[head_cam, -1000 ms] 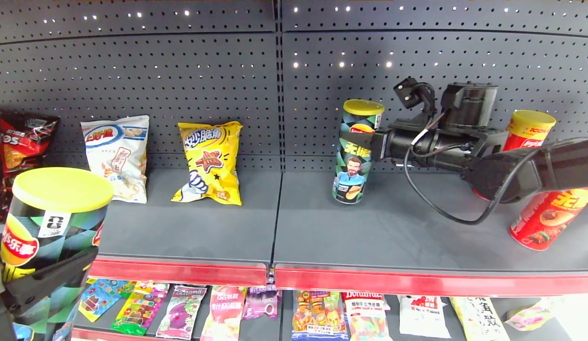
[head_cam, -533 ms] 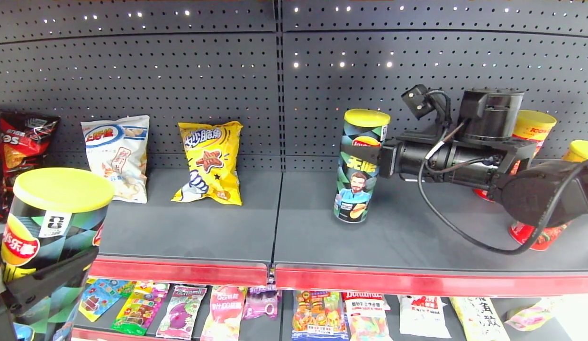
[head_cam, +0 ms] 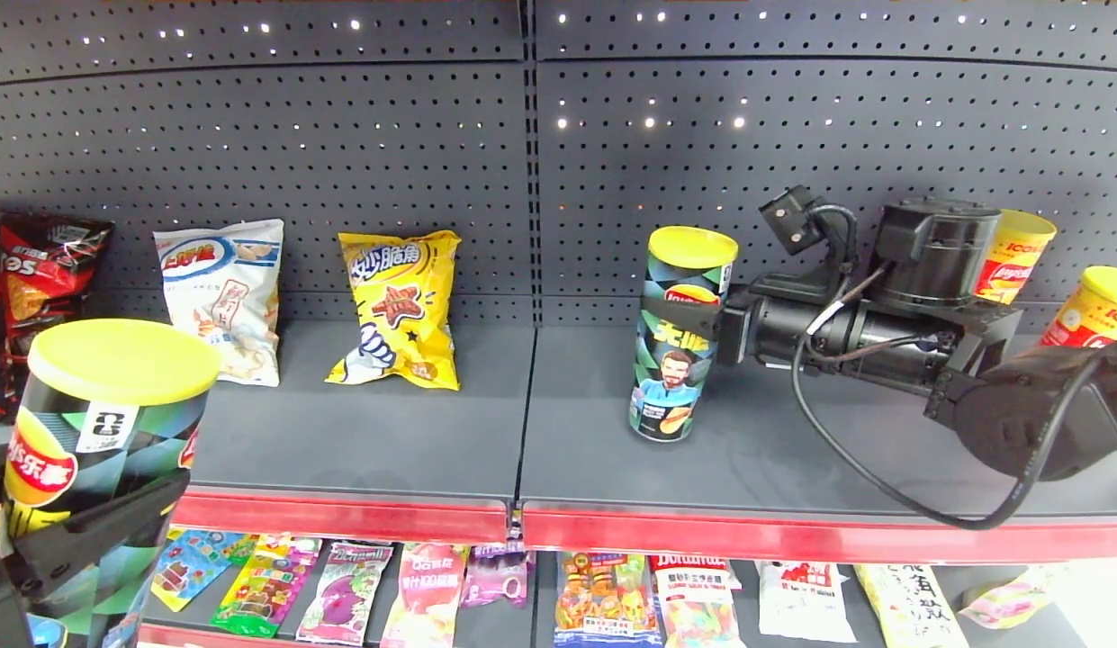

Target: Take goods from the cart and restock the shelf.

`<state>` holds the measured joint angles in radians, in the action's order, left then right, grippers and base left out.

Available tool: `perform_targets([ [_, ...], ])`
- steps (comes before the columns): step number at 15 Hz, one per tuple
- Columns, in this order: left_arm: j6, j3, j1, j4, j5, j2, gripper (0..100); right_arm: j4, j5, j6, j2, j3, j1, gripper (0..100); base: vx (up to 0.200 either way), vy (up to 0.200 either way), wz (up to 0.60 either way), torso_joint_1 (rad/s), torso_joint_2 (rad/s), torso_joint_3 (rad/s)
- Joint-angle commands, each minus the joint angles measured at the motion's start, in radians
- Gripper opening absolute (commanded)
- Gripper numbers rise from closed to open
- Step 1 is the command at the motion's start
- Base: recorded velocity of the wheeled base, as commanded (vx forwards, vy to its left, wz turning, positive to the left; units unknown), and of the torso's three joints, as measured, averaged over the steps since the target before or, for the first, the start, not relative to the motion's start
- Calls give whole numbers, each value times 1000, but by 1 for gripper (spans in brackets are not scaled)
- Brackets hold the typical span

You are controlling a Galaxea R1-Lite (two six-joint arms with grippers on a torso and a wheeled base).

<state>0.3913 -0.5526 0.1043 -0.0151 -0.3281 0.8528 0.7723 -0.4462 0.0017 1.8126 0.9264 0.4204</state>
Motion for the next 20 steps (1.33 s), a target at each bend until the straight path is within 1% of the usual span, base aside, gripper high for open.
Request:
perform_targets([
  [1, 0, 0, 0, 0, 0, 0, 0, 2, 4, 0, -2, -8, 3, 0, 0, 0, 0, 0, 0, 0],
  [5, 0, -1, 0, 0, 0, -1, 0, 2, 15, -16, -27, -64, 27, 0, 0, 0, 0, 0, 0, 0],
  [9, 0, 0, 0, 0, 0, 0, 0, 12, 18, -16, -30, -70, 32, 0, 0, 0, 0, 0, 0, 0],
  [12, 0, 0, 0, 0, 0, 0, 0, 59, 24, -14, -29, -101, 43, 0, 0, 0, 0, 0, 0, 0],
  [20, 0, 0, 0, 0, 0, 6, 0, 61, 30, -11, -29, -123, 70, 0, 0, 0, 0, 0, 0, 0],
])
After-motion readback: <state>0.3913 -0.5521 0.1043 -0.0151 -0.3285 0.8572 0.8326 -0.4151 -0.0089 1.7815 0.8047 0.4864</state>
